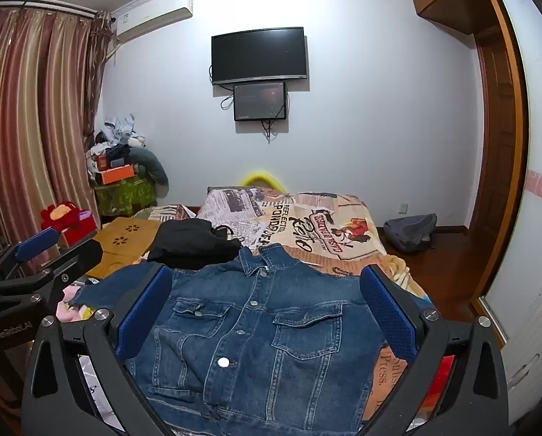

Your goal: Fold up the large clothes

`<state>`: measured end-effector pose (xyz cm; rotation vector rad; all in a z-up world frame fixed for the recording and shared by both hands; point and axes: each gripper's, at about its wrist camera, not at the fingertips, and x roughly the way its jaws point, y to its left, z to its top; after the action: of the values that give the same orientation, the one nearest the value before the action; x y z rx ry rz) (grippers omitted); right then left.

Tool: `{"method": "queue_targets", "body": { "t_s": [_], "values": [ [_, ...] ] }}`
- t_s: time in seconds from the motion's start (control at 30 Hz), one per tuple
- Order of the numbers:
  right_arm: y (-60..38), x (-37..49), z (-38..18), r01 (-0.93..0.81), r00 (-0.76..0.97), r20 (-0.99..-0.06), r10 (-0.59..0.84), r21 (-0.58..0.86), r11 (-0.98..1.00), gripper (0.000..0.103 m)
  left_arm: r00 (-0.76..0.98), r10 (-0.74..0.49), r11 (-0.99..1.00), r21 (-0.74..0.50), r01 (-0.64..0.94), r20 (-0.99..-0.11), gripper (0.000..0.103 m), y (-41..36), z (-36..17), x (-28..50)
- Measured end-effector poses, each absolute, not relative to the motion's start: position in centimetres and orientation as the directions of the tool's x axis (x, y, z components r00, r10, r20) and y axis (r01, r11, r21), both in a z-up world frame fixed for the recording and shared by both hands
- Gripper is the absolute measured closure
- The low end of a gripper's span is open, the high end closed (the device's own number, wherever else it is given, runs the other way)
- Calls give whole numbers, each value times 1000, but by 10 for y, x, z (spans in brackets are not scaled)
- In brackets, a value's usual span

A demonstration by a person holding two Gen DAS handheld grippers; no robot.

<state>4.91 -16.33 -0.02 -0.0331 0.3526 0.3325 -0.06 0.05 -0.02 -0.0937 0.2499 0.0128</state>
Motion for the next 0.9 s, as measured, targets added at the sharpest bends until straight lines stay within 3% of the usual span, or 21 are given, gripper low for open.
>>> {"method": "queue_targets", "body": {
  "t_s": [0.9],
  "values": [
    [-164,57,-6,-330,876,-359,321,38,943,0,965,-6,996,-91,-18,-264,0,3,-2,1]
  ]
}}
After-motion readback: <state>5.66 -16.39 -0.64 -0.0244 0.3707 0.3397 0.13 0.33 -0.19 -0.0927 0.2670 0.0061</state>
